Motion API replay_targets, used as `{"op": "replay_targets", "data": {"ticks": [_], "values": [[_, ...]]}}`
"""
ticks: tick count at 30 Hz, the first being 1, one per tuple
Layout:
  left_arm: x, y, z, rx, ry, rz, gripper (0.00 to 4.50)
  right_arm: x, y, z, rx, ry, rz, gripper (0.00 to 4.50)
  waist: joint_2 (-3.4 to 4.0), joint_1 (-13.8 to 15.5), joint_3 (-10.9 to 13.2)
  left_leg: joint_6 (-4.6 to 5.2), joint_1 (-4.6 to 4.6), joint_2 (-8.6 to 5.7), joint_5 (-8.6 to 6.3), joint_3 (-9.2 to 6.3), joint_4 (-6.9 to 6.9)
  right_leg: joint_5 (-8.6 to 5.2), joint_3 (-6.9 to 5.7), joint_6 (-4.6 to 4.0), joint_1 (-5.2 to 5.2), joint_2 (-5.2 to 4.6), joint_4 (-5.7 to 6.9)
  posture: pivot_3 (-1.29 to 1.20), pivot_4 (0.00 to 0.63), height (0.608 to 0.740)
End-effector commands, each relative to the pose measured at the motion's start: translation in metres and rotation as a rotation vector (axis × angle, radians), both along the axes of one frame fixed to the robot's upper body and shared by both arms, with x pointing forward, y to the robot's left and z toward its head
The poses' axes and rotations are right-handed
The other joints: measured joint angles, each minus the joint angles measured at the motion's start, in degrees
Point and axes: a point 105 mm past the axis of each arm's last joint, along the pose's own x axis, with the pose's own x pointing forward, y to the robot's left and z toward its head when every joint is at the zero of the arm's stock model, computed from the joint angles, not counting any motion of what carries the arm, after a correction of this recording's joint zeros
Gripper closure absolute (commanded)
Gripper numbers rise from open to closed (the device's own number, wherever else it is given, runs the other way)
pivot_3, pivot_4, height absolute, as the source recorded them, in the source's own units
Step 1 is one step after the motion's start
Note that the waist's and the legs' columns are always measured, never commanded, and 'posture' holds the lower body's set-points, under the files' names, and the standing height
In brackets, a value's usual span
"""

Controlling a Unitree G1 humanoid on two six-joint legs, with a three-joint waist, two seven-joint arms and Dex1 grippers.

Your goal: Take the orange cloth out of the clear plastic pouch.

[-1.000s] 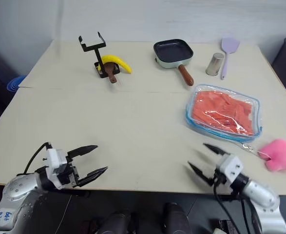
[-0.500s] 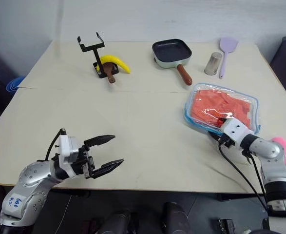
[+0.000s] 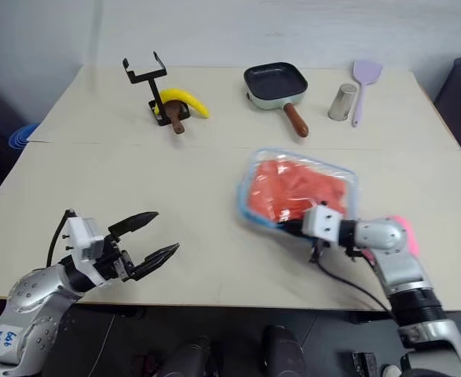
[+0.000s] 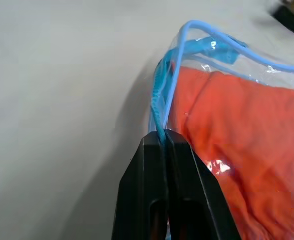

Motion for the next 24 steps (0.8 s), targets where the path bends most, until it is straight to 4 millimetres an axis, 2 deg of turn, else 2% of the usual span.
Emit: {"op": "replay_targets", "data": {"ticks": [1,7,10,13,15,21,22,24], "values": [[-0.008,-0.002,0.008,-0.007,-0.023,-0.014,0.00,0.006,0.023,0.012,0.016,-0.082,0.029,4.48,0.00,0.0,0.0,0.00,0.00,-0.03,0.00,0.00,0.00,0.00,0.01,0.00,-0.01,-0.02,-0.02,0.00,0.150,0.740],[-0.009,-0.004,0.004,0.006,-0.003,-0.036,0.00,0.037,0.040,0.018,0.048,-0.090,-0.028,4.48,0.00,-0.1,0.0,0.00,-0.05,-0.06,-0.01,-0.05,0.00,-0.01,-0.02,-0.03,-0.07,-0.04,0.00,0.00,0.150,0.740],[-0.005,-0.007,0.005,0.003,-0.008,-0.047,0.00,0.043,0.045,0.022,0.037,-0.141,-0.006,3.90,0.00,-0.1,0.0,-0.01,-0.09,-0.05,-0.01,-0.07,0.00,-0.02,-0.03,-0.05,-0.11,-0.04,0.01,0.00,0.150,0.740],[-0.003,-0.009,0.006,0.002,-0.009,-0.059,0.00,0.039,0.044,0.021,0.015,-0.135,0.053,2.92,0.00,-0.2,0.0,0.00,-0.10,-0.06,-0.01,-0.07,-0.01,-0.02,-0.04,-0.04,-0.11,-0.03,0.06,0.00,0.150,0.740],[-0.002,-0.010,0.006,0.000,-0.008,-0.065,0.00,0.036,0.035,0.024,-0.007,-0.158,0.071,2.24,0.00,-0.1,0.0,0.00,-0.10,-0.06,0.00,-0.07,0.00,-0.02,-0.05,-0.04,-0.10,-0.03,0.08,0.00,0.150,0.740],[-0.001,-0.012,0.003,-0.005,0.004,-0.078,0.00,0.002,-0.022,0.051,0.096,-0.055,0.033,0.17,0.00,0.2,0.0,0.05,-0.19,-0.07,-0.03,-0.20,-0.01,-0.02,-0.13,-0.04,-0.05,-0.06,0.07,0.00,0.150,0.740],[-0.001,-0.012,0.002,-0.007,0.007,-0.080,0.00,-0.004,-0.031,0.054,0.116,-0.022,0.010,0.03,0.01,0.2,0.0,0.06,-0.20,-0.07,-0.04,-0.21,-0.01,-0.02,-0.14,-0.04,-0.04,-0.06,0.04,0.00,0.150,0.740],[-0.001,-0.013,0.001,-0.011,0.013,-0.086,0.00,-0.012,-0.054,0.054,0.138,0.091,-0.090,0.03,0.00,0.2,0.0,0.07,-0.19,-0.06,-0.05,-0.22,-0.02,-0.02,-0.16,-0.04,-0.04,-0.06,-0.02,0.00,0.150,0.740]]}}
